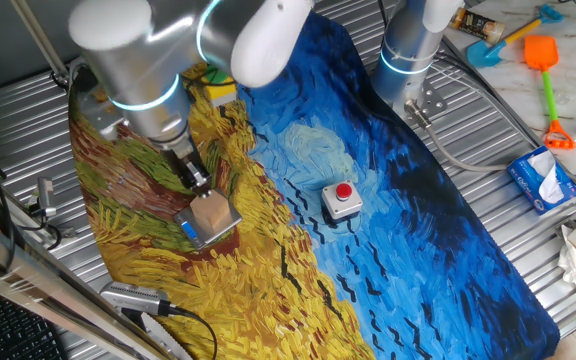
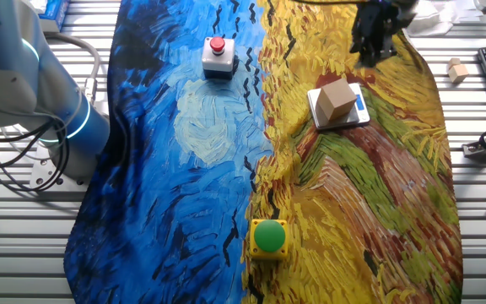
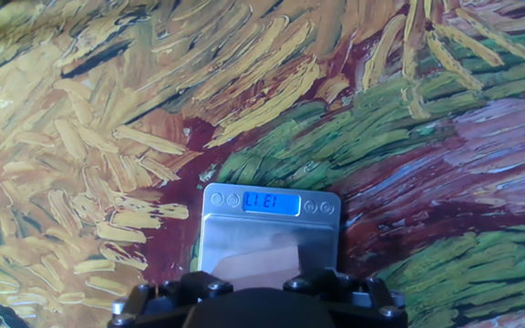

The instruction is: Place the block on the scale

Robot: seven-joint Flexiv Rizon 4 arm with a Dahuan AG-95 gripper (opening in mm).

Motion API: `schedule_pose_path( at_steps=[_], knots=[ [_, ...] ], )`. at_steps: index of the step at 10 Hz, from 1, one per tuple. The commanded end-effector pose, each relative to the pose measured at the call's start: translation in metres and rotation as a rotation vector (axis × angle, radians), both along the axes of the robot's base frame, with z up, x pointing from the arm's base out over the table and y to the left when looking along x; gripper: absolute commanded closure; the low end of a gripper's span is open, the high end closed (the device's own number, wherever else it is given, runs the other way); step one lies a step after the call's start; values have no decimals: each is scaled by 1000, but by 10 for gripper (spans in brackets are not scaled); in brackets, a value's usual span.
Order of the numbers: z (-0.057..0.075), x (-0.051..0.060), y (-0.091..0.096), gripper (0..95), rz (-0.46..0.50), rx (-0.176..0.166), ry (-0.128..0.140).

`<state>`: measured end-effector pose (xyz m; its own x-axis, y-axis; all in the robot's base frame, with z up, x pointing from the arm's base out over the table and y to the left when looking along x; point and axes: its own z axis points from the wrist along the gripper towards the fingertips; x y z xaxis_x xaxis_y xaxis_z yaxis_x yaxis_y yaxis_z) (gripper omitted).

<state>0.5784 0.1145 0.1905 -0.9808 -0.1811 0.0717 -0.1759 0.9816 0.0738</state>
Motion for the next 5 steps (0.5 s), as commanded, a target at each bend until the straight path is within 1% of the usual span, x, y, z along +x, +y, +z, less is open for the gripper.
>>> schedule_pose_path(
  at_steps=[1,3,4,5],
  knots=[
    [17,-8,7,950,-6,3,19],
    [35,-20,15,950,-3,0,35],
    [41,-25,18,950,-17,0,36],
    [48,-34,21,950,-36,-2,43]
  ],
)
